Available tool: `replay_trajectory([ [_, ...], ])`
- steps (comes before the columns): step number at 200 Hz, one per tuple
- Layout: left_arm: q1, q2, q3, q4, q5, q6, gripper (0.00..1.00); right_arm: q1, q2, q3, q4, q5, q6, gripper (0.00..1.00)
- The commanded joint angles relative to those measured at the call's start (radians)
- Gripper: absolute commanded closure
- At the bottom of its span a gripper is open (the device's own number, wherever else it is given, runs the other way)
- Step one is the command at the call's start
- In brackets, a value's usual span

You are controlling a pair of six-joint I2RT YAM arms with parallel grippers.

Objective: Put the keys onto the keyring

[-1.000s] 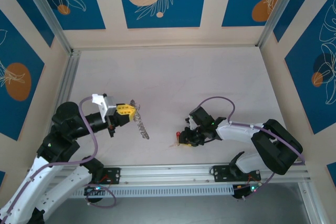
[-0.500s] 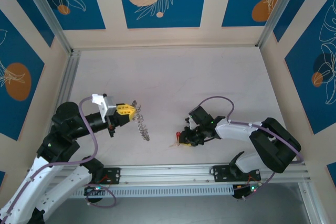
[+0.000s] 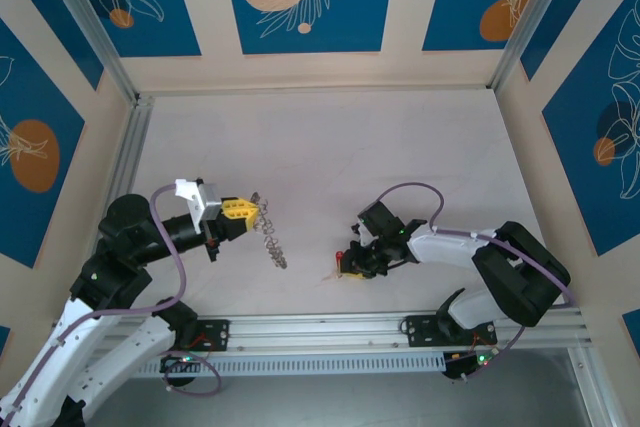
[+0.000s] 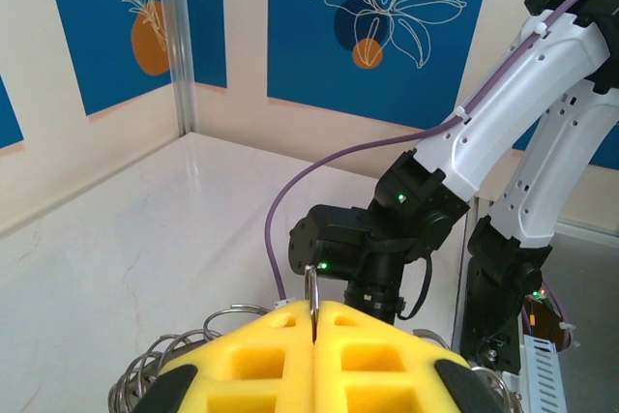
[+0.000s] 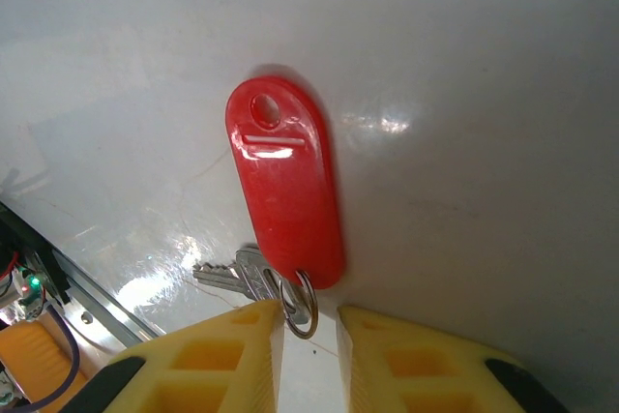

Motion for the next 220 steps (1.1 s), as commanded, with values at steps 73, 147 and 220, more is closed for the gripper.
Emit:
replay_trajectory([
  [73,0.015,-0.012,0.006,0.049,0.022,-0.009,1.0,0.02,0.055,0.023,0.115,0.043,0.012,0.8],
  [147,0.015,-0.013,0.003,0.048,0.021,-0.008,1.0,0.02,0.079,0.04,0.151,0.04,0.027,0.85],
  [220,0.015,-0.008,0.005,0.04,0.016,-0.004,1.0,0.022,0.043,0.016,0.194,0.048,0.027,0.92],
])
